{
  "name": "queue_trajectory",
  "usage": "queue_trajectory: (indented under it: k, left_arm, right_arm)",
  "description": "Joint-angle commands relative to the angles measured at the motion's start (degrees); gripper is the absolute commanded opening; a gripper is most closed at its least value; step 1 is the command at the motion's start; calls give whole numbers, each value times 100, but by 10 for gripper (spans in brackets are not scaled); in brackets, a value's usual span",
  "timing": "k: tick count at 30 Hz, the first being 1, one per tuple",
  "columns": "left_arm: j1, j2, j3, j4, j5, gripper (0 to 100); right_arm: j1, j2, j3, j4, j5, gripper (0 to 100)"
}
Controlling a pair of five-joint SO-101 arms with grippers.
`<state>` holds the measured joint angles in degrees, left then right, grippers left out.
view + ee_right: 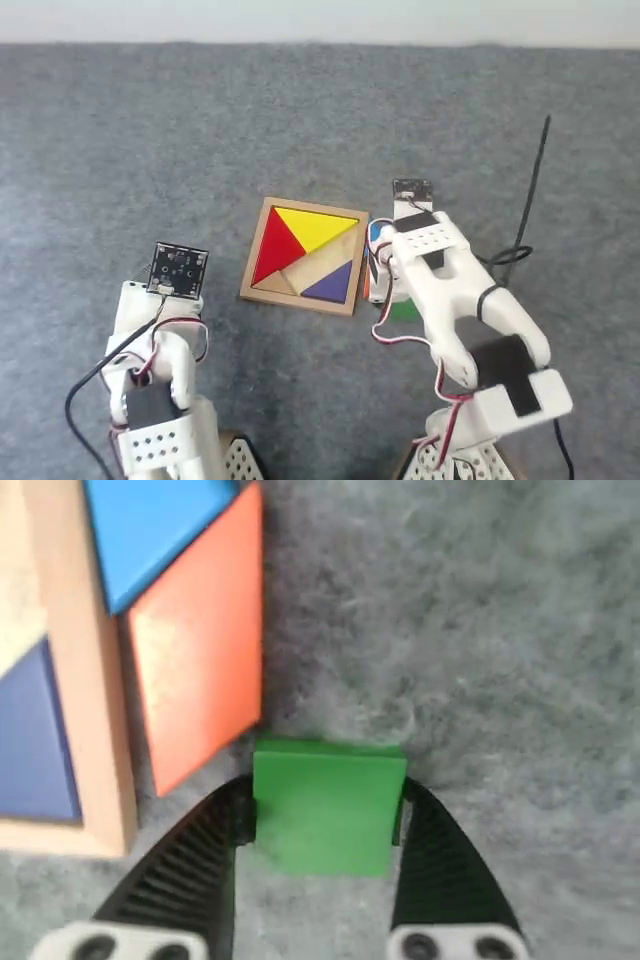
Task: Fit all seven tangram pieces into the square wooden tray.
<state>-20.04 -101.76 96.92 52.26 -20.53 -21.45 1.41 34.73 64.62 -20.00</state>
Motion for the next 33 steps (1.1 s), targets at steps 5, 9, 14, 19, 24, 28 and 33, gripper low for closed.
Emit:
queue_trajectory:
  k: [5, 9, 14, 19, 24, 28, 33]
  left_arm:
    - [-9, -70, -66, -149, -62, 58]
    - [-18, -70, -66, -149, -62, 58]
    - [-18, -70, -66, -149, -62, 58]
    - [-26, -70, -75, -149, -53, 57]
    - [-35, -79, -84, -149, -35, 57]
    - [-35, -79, -84, -149, -35, 57]
    - [-35, -79, -84, -158, -35, 57]
  right_arm:
    - [136, -1305, -941, 919, 897, 35]
    - [-136, -1305, -1758, 1007, 923, 37]
    - [-1130, -532, -2708, 1121, 949, 38]
    - [-1684, 804, -3569, 1200, 1521, 38]
    - [-2105, 2132, -4378, 1253, 1960, 38]
    - [-2229, 2651, -4730, 1218, 2374, 38]
    - [-2141, 2835, -4914, 1253, 2426, 130]
